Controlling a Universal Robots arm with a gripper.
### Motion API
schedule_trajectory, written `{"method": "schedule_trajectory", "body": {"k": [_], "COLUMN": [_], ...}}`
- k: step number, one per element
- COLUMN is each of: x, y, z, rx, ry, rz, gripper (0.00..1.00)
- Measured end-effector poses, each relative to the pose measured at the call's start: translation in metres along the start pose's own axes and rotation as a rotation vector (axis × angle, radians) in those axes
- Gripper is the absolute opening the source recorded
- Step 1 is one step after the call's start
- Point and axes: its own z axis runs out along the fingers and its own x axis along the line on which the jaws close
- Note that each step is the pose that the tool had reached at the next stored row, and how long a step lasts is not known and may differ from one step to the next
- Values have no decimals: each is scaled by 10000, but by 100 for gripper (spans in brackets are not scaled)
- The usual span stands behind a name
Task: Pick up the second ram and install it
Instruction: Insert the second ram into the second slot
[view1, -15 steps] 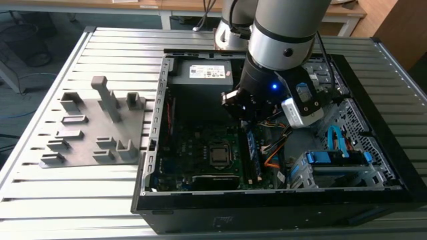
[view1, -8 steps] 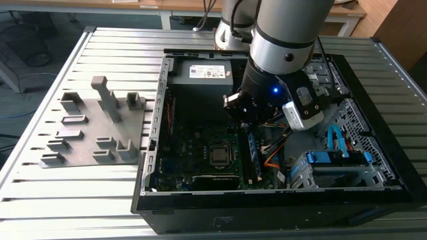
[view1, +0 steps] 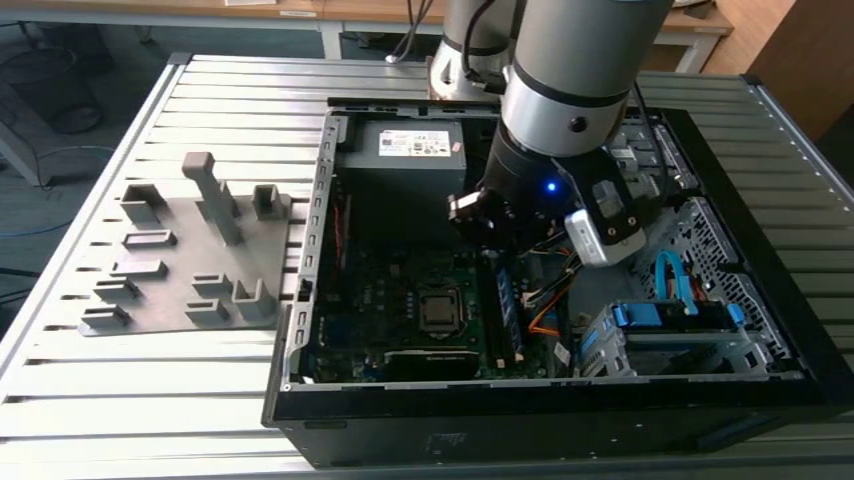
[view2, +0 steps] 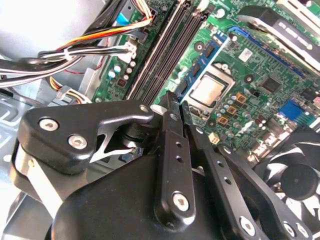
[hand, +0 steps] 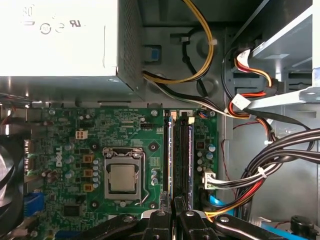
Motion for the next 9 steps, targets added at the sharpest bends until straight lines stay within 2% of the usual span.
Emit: {"method": "schedule_trajectory", "body": {"k": [9], "x": [-2], "y": [-1], "z": [50], "rx": [0], "ry": [0], "rz": [0], "gripper": [14]}}
